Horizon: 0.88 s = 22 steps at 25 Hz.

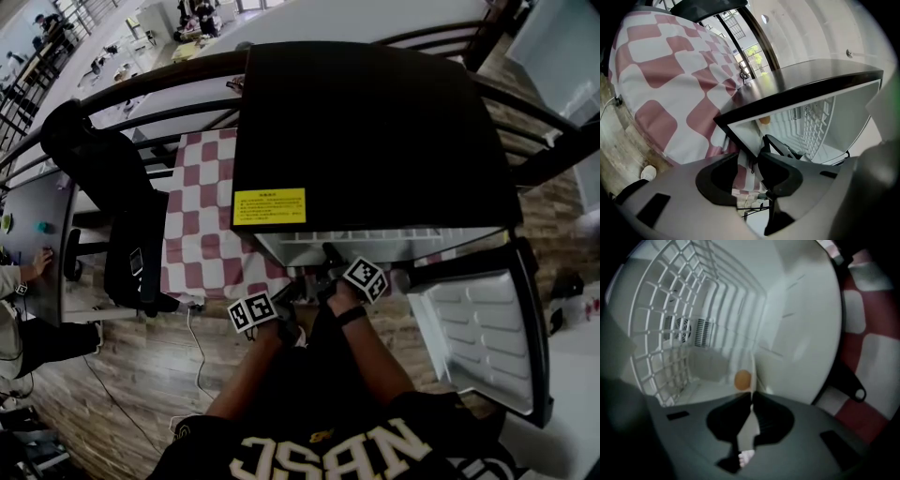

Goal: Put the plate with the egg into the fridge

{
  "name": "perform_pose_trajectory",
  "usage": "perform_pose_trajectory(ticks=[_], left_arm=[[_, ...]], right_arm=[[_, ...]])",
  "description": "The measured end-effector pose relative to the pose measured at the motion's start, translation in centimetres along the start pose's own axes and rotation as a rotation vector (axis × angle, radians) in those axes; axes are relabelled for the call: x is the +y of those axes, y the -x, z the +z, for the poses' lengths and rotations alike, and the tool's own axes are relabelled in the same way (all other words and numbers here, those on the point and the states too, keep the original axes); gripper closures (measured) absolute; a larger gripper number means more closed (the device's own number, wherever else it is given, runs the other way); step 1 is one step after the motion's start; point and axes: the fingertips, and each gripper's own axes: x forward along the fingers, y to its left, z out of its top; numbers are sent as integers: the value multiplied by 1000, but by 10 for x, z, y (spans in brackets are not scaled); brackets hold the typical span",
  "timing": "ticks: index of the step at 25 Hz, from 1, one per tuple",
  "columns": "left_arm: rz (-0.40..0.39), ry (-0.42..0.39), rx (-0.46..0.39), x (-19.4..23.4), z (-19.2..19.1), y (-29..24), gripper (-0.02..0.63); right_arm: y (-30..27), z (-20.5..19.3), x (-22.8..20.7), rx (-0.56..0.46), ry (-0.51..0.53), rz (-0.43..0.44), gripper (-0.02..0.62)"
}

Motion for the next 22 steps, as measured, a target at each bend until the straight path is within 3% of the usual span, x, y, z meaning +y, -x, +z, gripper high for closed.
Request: perform_pose_trajectory(ticks=[9,14,18,22], left_arm=[[7,21,-8,8,-2,8,456],[18,48,-12,16,-4,15,456],[10,46,-7,18,-5,19,456],[-27,2,1,5,-6,28,456]], right_arm=[[-2,3,-7,103,258,-151,549],[6,1,-12,192,518,-286,498],[18,2,-15,249,774,-400,386],[42,5,-13,233,909,-438,370]])
